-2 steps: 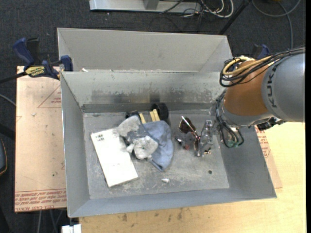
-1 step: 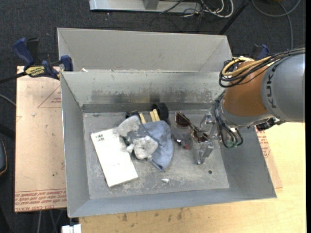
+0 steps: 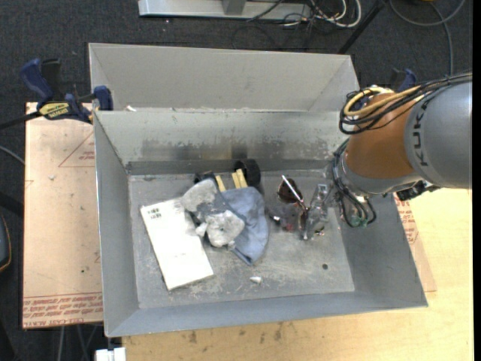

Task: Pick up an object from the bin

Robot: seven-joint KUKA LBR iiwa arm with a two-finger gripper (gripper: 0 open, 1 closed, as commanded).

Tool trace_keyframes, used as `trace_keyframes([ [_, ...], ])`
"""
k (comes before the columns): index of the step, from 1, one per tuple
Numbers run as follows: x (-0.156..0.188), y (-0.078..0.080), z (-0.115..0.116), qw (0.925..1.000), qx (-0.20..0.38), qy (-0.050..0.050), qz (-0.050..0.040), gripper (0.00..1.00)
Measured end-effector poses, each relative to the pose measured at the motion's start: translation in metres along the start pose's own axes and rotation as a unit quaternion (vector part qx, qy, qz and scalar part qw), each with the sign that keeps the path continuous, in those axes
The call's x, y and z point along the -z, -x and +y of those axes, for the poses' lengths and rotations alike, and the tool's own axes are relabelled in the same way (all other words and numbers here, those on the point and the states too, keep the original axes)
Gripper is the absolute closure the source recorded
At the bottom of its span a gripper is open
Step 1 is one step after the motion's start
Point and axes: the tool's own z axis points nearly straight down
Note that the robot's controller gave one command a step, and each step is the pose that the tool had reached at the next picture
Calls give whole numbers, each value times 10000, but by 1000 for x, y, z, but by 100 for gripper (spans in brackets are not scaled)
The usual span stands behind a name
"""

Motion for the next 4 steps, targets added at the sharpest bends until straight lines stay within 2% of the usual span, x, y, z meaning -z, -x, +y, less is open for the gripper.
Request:
trace_keyframes([
  [1,-3,-3,0,10000,0,0,37,0],
  [2,0,0,0,10000,0,1,-4,100],
  [3,-3,-2,0,10000,2,0,28,0],
  [4,0,1,1,10000,-1,3,-16,100],
])
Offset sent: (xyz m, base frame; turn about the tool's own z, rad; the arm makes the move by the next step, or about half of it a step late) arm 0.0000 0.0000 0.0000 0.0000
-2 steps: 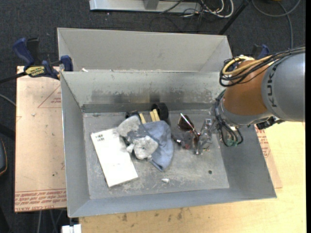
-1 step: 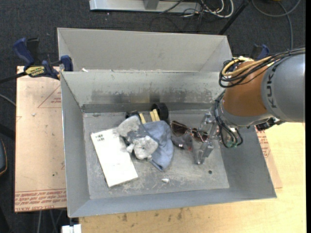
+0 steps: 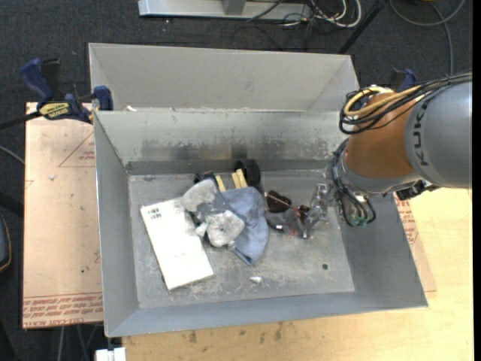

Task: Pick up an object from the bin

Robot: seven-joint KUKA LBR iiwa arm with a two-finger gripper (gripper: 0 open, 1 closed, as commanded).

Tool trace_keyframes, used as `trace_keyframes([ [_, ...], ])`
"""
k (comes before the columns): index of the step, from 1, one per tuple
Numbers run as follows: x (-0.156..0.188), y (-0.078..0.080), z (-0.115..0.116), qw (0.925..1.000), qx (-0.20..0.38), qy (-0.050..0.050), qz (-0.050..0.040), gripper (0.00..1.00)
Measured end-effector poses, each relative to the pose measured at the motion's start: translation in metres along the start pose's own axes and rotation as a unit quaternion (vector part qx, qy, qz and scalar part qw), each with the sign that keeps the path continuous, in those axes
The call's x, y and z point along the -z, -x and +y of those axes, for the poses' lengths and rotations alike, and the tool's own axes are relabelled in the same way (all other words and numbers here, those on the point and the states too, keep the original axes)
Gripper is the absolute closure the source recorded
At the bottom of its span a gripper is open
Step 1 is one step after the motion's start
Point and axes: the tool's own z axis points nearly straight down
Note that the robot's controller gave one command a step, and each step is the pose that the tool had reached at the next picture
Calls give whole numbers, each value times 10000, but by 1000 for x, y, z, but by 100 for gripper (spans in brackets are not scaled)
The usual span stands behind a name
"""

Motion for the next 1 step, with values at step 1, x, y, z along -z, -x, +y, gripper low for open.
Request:
trace_keyframes([
  [1,0,0,0,10000,0,0,0,100],
])
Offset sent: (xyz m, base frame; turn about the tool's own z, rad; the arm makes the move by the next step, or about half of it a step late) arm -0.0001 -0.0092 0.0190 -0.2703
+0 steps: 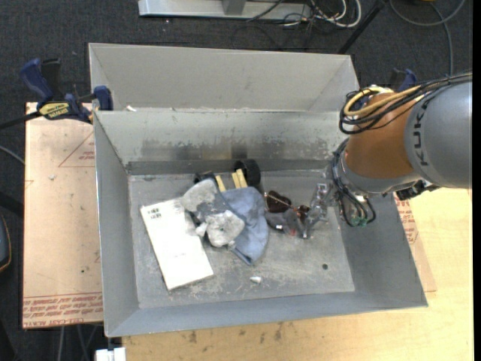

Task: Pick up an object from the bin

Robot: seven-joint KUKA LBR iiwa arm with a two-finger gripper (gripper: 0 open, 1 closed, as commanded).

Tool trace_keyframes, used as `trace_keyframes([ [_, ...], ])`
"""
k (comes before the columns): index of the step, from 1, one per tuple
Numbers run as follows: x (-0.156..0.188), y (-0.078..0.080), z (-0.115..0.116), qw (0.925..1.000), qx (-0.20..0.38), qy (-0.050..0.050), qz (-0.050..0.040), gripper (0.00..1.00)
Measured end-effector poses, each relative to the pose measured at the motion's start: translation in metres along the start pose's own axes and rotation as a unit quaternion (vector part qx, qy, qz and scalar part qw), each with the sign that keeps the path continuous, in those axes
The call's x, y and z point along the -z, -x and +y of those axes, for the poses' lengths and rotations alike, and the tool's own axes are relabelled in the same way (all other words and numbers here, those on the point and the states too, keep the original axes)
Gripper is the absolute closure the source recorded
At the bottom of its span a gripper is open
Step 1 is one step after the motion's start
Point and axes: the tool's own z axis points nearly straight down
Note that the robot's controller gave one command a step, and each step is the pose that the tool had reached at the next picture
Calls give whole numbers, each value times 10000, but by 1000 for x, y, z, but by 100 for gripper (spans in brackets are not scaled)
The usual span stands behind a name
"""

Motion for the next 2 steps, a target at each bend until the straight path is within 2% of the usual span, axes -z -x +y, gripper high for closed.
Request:
trace_keyframes([
  [1,4,0,-2,9993,376,-1,10,100],
  [2,35,-15,0,9957,918,9,78,100],
])
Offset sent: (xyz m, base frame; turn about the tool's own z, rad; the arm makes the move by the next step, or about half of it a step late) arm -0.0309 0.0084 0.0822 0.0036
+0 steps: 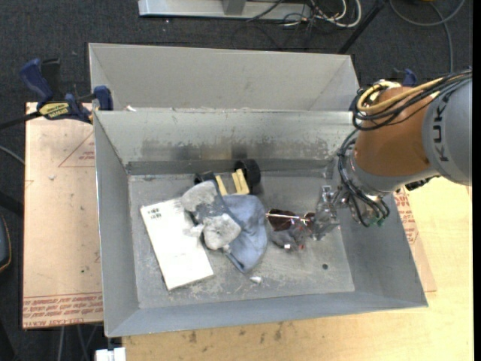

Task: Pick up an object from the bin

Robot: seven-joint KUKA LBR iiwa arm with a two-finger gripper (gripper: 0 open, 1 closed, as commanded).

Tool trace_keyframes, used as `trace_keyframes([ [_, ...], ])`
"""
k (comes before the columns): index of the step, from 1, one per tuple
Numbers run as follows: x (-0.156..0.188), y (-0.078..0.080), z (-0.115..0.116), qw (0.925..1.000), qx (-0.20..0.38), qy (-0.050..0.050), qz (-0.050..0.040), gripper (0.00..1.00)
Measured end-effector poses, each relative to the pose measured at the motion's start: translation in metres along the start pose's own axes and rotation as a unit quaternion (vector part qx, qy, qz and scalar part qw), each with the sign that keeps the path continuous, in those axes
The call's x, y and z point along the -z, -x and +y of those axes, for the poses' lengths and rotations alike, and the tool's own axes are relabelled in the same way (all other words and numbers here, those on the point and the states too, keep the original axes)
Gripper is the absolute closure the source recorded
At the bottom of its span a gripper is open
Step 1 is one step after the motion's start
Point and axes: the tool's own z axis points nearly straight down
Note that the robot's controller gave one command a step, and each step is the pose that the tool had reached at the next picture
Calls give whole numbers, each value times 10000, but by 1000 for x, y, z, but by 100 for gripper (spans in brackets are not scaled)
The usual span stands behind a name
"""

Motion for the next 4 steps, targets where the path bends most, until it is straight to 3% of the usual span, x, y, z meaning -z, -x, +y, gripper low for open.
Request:
trace_keyframes([
  [1,21,2,-7,9967,-810,3,-16,100],
  [2,56,2,-5,9994,-354,-2,2,100],
  [3,61,-21,-23,9935,1141,-9,-47,100],
  [4,80,-31,-36,9916,1290,9,12,100],
])
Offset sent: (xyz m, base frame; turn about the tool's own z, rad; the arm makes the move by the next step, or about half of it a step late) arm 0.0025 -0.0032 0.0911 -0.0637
